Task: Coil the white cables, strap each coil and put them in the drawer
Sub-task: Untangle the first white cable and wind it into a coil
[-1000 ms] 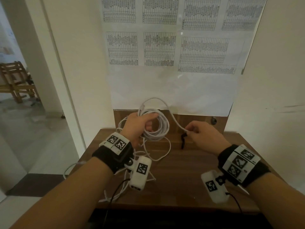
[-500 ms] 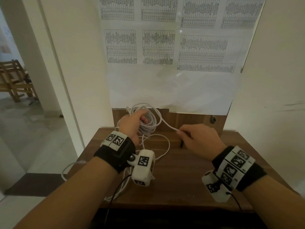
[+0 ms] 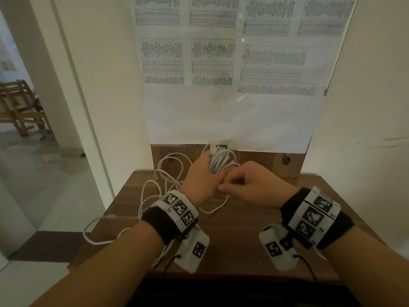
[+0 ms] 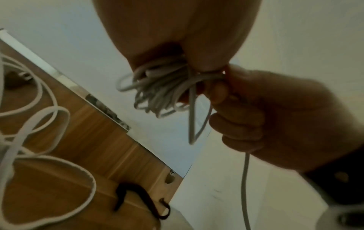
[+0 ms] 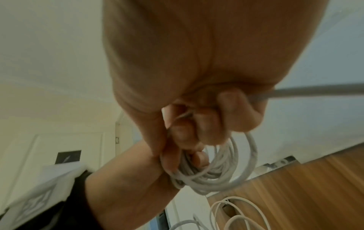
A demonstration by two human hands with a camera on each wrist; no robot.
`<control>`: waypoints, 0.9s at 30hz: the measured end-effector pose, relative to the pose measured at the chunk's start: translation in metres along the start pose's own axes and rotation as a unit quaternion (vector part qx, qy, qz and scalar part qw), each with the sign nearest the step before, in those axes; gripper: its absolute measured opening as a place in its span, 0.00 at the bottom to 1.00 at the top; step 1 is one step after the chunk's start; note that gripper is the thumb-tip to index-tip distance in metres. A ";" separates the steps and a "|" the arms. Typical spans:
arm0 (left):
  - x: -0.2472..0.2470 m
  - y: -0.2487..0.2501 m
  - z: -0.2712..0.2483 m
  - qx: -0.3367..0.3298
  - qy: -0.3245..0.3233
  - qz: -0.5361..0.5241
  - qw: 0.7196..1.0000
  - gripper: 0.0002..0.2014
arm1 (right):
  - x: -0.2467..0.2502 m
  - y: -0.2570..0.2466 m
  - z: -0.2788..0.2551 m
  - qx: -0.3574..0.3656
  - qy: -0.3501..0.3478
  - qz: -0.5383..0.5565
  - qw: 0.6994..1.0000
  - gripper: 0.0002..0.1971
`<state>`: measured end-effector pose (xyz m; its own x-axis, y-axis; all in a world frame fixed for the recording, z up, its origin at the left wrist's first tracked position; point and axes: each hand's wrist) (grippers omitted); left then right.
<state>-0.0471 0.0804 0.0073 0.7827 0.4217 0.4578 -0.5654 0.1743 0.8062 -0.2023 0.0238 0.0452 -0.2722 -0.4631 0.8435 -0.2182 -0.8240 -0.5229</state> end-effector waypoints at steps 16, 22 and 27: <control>0.009 0.031 -0.005 0.057 -0.229 -0.406 0.883 0.06 | 0.009 0.016 0.004 -0.087 0.094 0.196 0.972 0.31; 0.010 0.028 -0.001 0.087 -0.174 -0.486 0.852 0.09 | 0.010 0.019 0.002 -0.039 0.126 0.351 0.927 0.11; -0.013 0.032 -0.016 0.110 -0.098 -0.559 0.816 0.09 | 0.003 0.015 0.009 -0.103 0.235 0.304 0.918 0.09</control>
<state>-0.0795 0.0945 0.0214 0.8163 -0.0448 -0.5758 0.5736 0.1804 0.7991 -0.1982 0.0065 0.0411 -0.7654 -0.5852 0.2677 -0.0519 -0.3585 -0.9321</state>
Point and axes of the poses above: each hand's wrist, its own z-axis towards the middle knuckle, its own x-axis out of the back of the hand, y = z × x, and after that the axes turned 8 degrees about -y, right-handed
